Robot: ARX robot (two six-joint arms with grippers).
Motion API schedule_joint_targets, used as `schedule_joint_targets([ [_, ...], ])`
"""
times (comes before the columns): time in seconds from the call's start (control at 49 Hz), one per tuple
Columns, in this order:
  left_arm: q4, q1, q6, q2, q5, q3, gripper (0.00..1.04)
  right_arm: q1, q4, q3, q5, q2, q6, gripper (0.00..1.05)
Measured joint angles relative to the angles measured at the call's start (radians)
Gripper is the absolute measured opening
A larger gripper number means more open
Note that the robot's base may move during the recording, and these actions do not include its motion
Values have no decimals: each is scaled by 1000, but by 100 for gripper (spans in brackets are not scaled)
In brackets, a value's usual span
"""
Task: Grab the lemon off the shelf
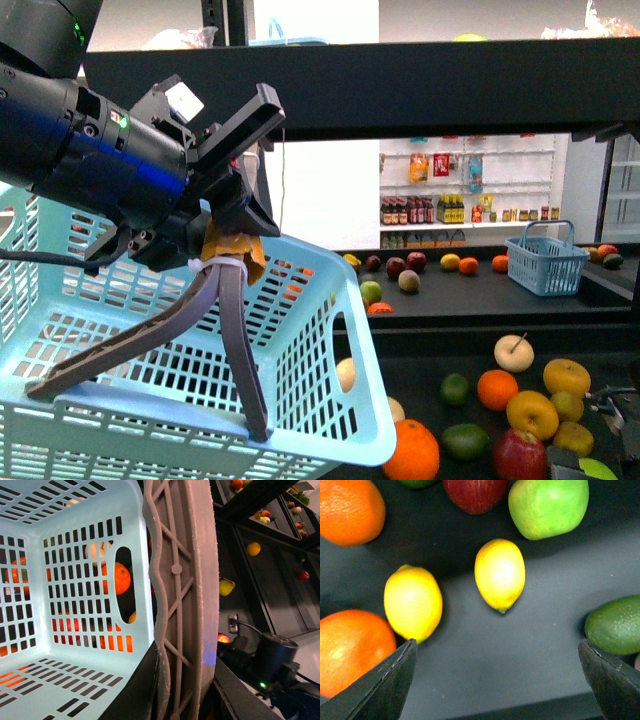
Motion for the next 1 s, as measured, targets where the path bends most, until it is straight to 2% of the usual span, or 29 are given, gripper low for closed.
schedule_joint_targets([
  [0.469,0,0,0,0,-1,0,18,9,-35,447,35,402,-65,97],
  [0.999,0,0,0,0,-1,0,18,-5,-111,604,36,535,-106,97],
])
